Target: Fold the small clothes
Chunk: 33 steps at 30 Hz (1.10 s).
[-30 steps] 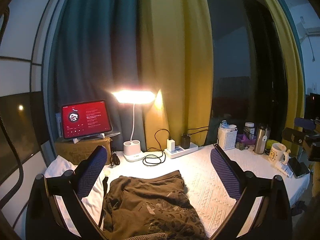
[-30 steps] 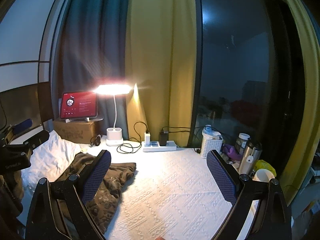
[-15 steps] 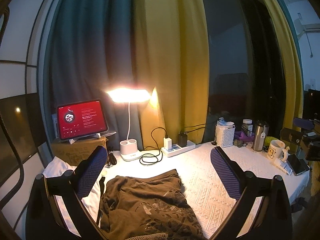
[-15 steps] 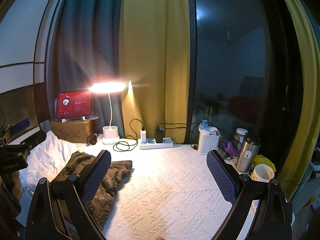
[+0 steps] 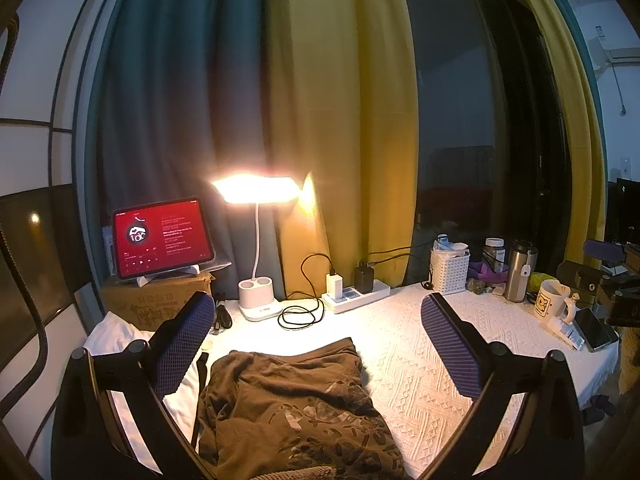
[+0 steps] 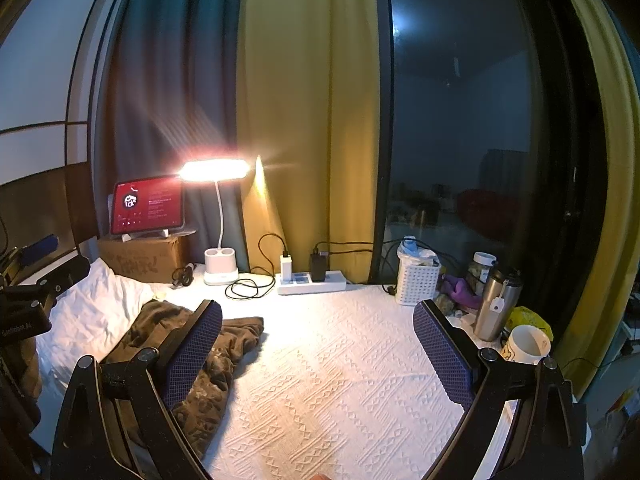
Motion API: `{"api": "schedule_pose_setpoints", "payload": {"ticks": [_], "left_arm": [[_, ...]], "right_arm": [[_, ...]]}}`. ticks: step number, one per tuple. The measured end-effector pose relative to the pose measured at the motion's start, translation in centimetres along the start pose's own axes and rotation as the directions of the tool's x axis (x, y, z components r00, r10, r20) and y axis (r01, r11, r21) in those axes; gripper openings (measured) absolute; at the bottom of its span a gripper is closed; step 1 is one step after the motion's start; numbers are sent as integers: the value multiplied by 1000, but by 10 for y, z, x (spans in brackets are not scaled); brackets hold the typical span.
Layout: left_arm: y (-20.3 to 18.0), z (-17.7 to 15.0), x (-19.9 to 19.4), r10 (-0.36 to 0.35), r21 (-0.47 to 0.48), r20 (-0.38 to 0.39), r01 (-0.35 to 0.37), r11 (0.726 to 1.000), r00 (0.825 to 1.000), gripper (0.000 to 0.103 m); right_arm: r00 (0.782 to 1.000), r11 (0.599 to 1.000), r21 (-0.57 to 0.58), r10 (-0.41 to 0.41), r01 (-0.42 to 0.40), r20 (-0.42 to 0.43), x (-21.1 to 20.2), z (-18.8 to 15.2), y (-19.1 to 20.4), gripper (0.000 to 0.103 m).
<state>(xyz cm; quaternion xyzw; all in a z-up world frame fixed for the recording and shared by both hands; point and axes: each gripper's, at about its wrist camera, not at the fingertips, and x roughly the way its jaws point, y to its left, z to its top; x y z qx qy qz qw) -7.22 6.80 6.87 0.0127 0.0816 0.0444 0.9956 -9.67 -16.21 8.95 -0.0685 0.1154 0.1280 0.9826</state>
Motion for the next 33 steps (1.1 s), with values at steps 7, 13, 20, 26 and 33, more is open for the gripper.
{"api": "schedule_pose_setpoints", "payload": {"ticks": [7, 13, 20, 26, 33], "left_arm": [[-2, -3, 2, 1, -1, -5, -1, 1000, 1000, 102], [-2, -3, 2, 2, 0, -6, -2, 1000, 1000, 102], [-2, -4, 2, 1, -2, -7, -1, 1000, 1000, 102], [-2, -4, 3, 2, -3, -8, -2, 1000, 1000, 102], [-2, -4, 3, 0, -2, -8, 0, 1000, 1000, 102]], "right_arm": [[1000, 1000, -2, -1, 1, -4, 3, -3, 1, 97], [1000, 1000, -2, -2, 2, -8, 4, -4, 2, 97], [1000, 1000, -2, -3, 3, -10, 5, -5, 2, 97], [1000, 1000, -1, -2, 2, -10, 5, -5, 2, 97], [1000, 1000, -4, -1, 1, -11, 7, -6, 3, 97]]}}
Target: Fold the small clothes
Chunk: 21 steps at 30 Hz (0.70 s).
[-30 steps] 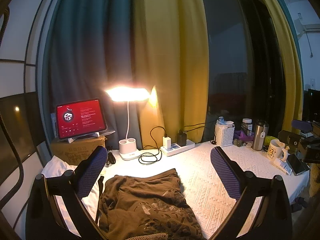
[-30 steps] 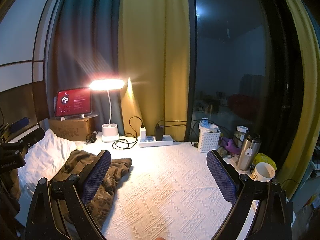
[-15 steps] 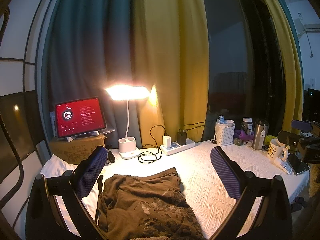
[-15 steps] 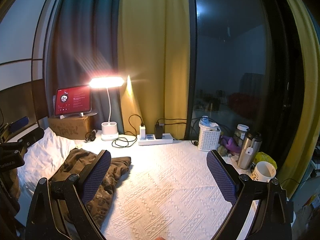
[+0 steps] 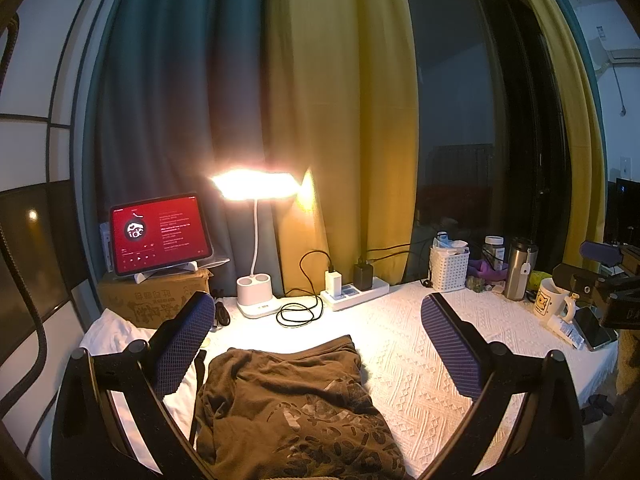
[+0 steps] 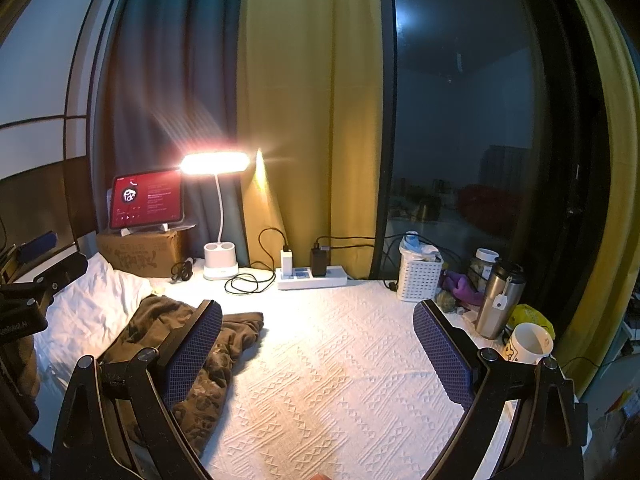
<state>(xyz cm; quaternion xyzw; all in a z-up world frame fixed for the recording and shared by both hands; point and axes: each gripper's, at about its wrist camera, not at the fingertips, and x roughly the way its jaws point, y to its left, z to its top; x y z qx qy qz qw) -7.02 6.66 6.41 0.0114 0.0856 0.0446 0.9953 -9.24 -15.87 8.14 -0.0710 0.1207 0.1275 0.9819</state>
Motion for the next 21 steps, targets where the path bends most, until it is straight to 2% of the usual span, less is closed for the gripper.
{"api": "schedule_pose_setpoints", "payload": {"ticks": [21], "left_arm": [[-1, -1, 2, -3, -7, -6, 3, 1000, 1000, 102]], "right_arm": [[1000, 1000, -10, 9, -9, -17, 7, -1, 1, 97]]}}
